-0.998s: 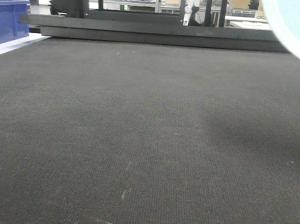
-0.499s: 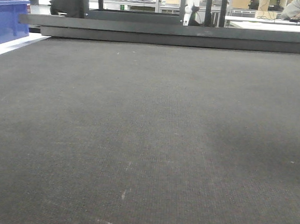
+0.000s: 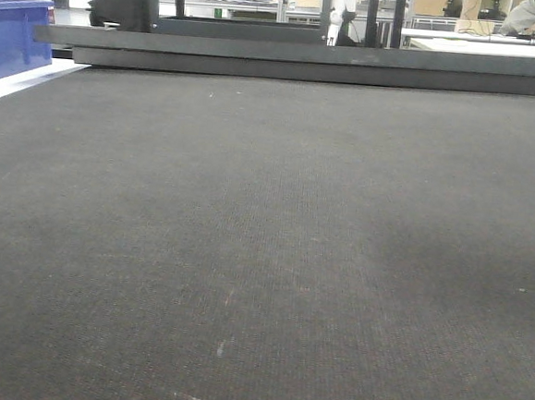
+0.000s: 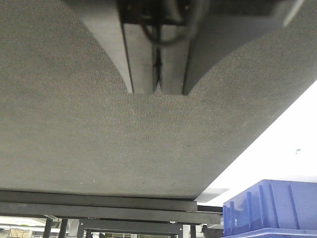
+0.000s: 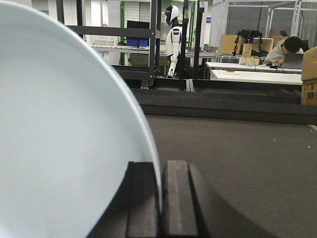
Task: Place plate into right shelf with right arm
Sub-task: 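Hold the plate in the right gripper and back away from the table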
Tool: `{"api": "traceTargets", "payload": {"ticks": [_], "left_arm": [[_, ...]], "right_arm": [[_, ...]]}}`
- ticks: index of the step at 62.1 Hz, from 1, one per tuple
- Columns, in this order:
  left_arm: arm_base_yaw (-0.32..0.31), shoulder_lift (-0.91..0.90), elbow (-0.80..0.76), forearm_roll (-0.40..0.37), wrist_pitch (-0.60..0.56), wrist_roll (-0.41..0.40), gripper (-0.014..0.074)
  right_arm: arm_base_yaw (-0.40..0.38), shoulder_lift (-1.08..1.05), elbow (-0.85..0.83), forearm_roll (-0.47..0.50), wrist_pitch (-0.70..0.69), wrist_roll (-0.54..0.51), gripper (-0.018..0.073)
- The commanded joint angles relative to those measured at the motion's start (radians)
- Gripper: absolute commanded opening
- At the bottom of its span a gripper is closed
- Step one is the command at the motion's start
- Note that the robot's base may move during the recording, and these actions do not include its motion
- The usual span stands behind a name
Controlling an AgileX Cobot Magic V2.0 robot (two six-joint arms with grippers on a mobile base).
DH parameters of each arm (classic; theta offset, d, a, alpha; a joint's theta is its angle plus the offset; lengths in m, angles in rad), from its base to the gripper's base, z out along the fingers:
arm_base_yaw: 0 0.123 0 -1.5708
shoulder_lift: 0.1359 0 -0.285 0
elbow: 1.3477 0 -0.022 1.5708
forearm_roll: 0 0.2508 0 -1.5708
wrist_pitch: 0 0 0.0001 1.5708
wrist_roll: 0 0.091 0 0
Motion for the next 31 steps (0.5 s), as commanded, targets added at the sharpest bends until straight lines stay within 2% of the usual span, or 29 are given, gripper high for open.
{"api": "traceTargets", "payload": {"ticks": [1, 31], "left_arm": [[-0.002, -0.010, 0.010, -0.008, -0.090, -0.007, -0.0128], [-0.002, -0.010, 0.010, -0.008, -0.090, -0.007, -0.0128]], "right_arm": [[-0.005, 0.009, -0.030, 0.002, -0.090, -0.004, 0.0057], [-0.005, 0.009, -0.030, 0.002, -0.090, -0.004, 0.0057]]}}
